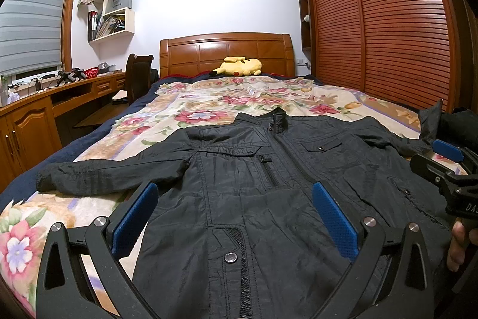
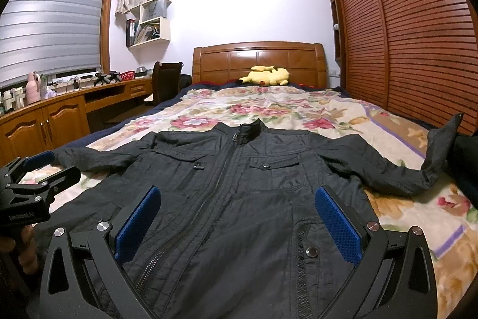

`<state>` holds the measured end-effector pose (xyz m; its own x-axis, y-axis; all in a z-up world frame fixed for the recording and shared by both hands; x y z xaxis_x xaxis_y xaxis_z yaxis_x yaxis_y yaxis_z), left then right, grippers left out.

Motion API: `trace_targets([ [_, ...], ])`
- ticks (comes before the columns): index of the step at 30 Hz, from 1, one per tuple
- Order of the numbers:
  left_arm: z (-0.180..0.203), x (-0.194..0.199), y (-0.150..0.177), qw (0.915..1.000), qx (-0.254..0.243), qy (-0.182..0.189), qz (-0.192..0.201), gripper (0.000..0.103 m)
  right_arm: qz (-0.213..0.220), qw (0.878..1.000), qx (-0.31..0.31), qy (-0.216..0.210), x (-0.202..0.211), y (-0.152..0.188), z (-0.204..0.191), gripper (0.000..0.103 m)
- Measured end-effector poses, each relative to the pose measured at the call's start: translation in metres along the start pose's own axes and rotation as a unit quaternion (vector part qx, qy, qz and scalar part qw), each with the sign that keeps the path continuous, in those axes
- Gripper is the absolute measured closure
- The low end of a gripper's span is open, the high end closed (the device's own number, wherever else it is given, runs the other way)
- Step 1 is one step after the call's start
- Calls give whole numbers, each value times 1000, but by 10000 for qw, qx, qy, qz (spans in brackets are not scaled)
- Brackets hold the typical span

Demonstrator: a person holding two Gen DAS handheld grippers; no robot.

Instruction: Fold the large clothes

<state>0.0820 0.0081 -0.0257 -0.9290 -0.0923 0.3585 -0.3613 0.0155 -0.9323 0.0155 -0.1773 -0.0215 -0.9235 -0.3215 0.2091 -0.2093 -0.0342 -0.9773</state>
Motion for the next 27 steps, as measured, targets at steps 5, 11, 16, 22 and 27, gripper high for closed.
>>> trace_targets([
  [5, 1, 0, 1, 10000, 1, 4, 1, 0, -6, 10000, 17, -14, 0, 0, -1, 0],
  [11, -3, 1, 1, 10000, -19, -37, -18, 0, -33, 9999, -28, -129, -1, -2, -4, 0],
  [16, -16, 5, 6, 9999, 42, -81, -92, 0, -24, 9996, 53, -274, -2, -6, -15, 0],
  [22, -37, 11, 3, 9995, 52, -288, -74, 0, -11, 9987, 227, -446, -7, -12, -30, 0],
  [27, -61, 15, 3, 9988, 145, -464, -114, 0, 27, 9979, 258, -594, -9, -20, -36, 0],
])
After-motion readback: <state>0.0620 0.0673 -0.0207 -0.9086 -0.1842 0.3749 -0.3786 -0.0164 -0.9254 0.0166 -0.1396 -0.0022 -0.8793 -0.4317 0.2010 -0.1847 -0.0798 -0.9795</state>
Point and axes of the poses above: each gripper's, at about its wrist camera, not at the fingertips, and x roughly against the way its jaws point, z to its right, y to its underside, the point moved 9 cm from there along -x, roughly the way its jaws point, and after that the axes turned 4 degrees about -y, right-handed, at the moved point
